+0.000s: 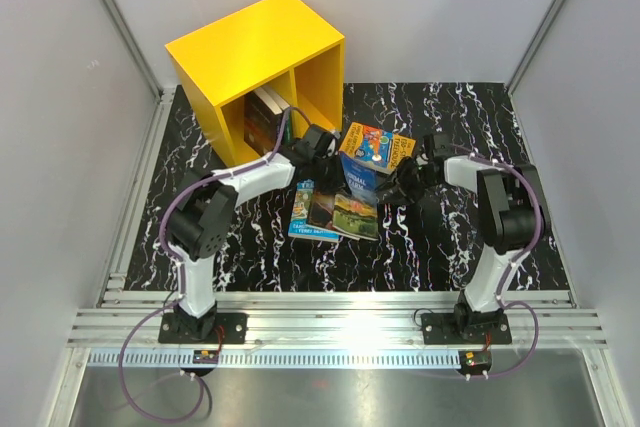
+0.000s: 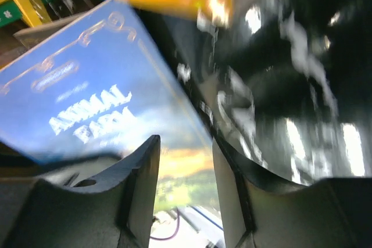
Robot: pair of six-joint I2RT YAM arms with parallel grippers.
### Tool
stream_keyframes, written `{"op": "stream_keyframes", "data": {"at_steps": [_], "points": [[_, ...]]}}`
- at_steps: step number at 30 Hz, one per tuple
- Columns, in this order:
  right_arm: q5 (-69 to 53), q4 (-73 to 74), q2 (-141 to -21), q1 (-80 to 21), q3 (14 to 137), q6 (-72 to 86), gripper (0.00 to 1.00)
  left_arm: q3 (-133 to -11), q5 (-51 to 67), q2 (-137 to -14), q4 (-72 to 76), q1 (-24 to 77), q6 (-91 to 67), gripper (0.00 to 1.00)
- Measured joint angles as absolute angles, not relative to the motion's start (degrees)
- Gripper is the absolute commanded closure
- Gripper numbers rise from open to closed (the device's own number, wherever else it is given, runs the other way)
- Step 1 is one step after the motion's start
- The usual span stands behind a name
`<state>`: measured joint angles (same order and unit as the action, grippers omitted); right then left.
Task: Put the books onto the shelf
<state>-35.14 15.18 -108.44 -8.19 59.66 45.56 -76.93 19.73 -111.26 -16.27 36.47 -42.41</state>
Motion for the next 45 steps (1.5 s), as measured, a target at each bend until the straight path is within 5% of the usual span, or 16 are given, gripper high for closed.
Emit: {"op": "stream_keyframes", "data": {"at_steps": [11,19,25,29,33,45], "points": [[-25.8,32.8,-86.7,-8.3,62.5,42.8,0.45,-83.4,-8.4,-101.5,-32.2,46.9,-41.5,1.00],[-23.4,43.4,-73.9,-8.4,62.4,40.2,0.46,-88.0,-47.1,-94.6,-40.0,55.7,-37.3,1.00],[-23.1,47.5,-72.3,-9.7,57.2,39.0,0.46,-64.7,-66.2,-87.0,-15.6,54.6,-20.4,1.00],[-22.9,48.2,-71.7,-9.8,53.9,38.1,0.46,-49.3,-72.5,-87.9,23.5,52.7,6.7,1.00],[-22.9,47.9,-70.4,-9.8,50.0,37.3,0.46,-47.9,-75.0,-96.1,51.2,52.2,32.9,1.00],[-21.8,46.7,-69.9,-9.8,43.0,34.9,0.47,-48.1,-73.6,-100.9,67.8,45.8,42.1,1.00]]}}
